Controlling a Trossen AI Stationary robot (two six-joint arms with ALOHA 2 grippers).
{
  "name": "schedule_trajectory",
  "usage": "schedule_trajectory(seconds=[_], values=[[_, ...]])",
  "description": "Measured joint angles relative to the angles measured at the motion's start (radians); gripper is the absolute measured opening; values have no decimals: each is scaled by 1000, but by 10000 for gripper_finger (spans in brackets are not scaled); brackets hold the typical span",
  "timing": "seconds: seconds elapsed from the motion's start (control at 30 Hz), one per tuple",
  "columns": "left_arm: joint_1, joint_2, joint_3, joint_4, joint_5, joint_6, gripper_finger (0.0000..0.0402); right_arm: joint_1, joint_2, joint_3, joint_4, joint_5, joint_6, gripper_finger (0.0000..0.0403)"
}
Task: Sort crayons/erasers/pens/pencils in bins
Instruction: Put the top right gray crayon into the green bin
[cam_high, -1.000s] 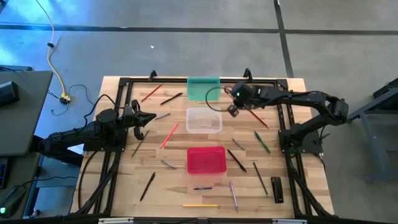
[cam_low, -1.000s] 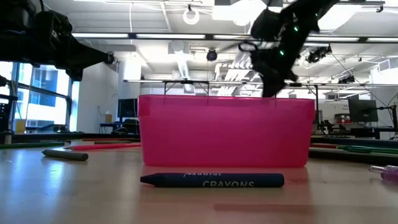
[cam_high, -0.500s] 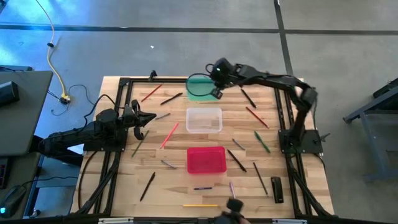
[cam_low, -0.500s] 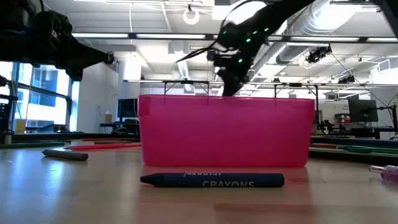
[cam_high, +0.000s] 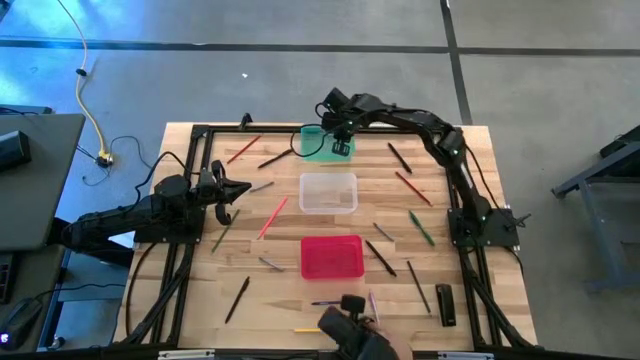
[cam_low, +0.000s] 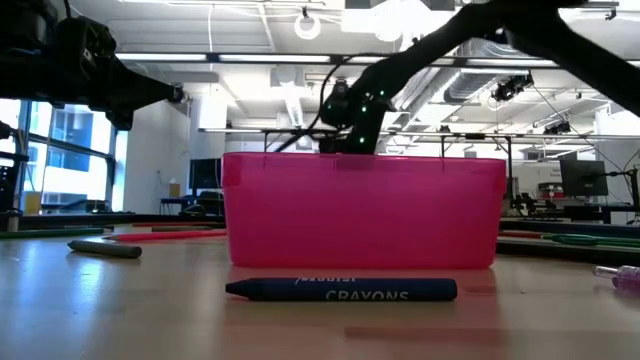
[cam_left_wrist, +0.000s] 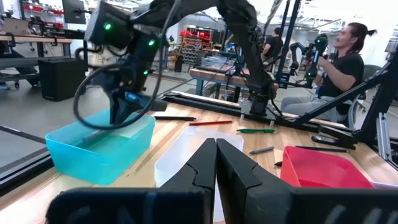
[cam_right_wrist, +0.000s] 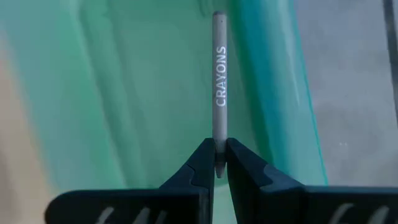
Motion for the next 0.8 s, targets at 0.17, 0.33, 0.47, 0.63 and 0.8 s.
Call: schedule_trajectory(seconds=[0.17,0.33,0.47,0.63,0.8], values=[[0,0,0,0,0,0,1,-21,61,47,-19,-3,-23,16],[0,0,0,0,0,0,1,-27,79,44,-16,-15,-26,16],[0,0,0,0,0,0,0,-27,87,43,-19,-18,-26,16],[0,0,0,0,0,0,0,-20,87,43,-18,-17,-33,30],[0,0,0,0,0,0,1,-19,87,43,-22,-13,-31,84]])
